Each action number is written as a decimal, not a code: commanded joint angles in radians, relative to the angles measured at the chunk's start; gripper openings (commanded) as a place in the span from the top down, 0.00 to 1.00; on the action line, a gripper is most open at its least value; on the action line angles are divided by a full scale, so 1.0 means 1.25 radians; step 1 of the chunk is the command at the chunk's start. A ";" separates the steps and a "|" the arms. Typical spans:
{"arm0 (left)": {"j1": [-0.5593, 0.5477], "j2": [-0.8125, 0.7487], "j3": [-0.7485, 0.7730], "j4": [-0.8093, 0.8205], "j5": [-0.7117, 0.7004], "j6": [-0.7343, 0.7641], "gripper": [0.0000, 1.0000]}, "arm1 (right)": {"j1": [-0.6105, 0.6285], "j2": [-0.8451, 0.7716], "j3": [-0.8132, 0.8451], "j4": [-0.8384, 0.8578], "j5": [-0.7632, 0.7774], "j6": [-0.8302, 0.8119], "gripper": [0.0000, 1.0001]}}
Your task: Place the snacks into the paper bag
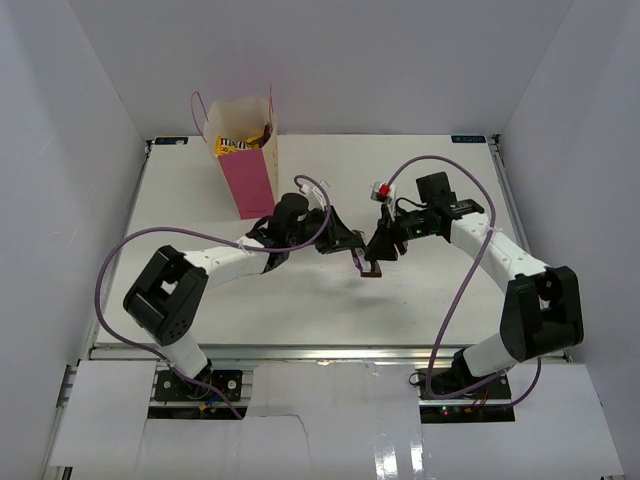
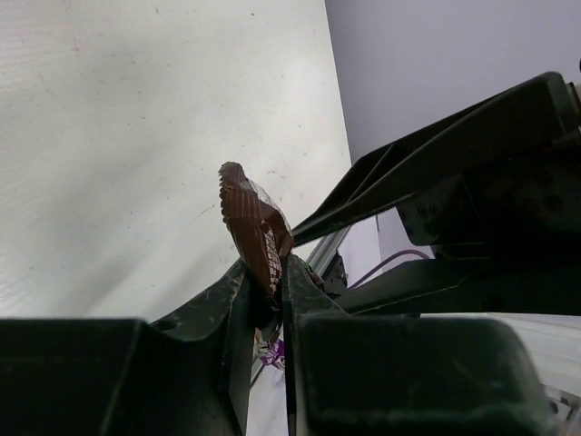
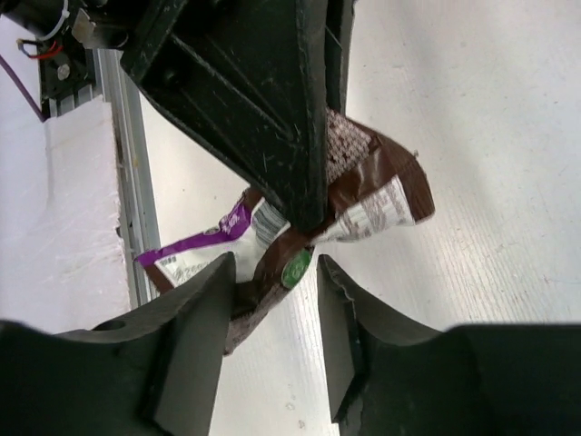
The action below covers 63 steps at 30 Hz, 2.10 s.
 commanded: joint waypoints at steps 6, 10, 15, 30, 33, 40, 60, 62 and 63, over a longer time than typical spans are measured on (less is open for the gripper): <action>0.073 -0.194 0.086 -0.317 -0.147 0.222 0.85 | -0.049 -0.076 0.049 -0.052 0.073 -0.052 0.42; 0.132 -0.268 0.201 -0.469 -0.198 0.323 0.85 | -0.082 -0.113 0.054 -0.055 0.099 -0.081 0.42; 0.279 -0.281 0.364 -0.576 -0.256 0.432 0.86 | -0.092 -0.130 0.050 -0.047 0.131 -0.088 0.42; 0.418 0.141 0.891 -0.611 -0.424 0.506 0.78 | -0.106 -0.128 0.045 -0.041 0.153 -0.079 0.42; 0.418 0.201 0.965 -0.650 -0.427 0.513 0.35 | -0.110 -0.129 0.051 -0.041 0.166 -0.078 0.42; 0.417 0.165 0.996 -0.647 -0.330 0.529 0.08 | -0.136 -0.145 0.078 -0.033 0.198 -0.071 0.42; 0.418 -0.854 -0.330 -0.295 -0.025 0.349 0.02 | -0.243 -0.250 0.042 0.120 0.615 0.290 0.10; 0.418 -0.881 -0.348 -0.314 -0.049 0.363 0.02 | -0.243 -0.261 0.026 0.121 0.659 0.286 0.10; 0.419 -0.888 -0.351 -0.320 -0.058 0.367 0.02 | -0.244 -0.265 0.024 0.118 0.696 0.284 0.10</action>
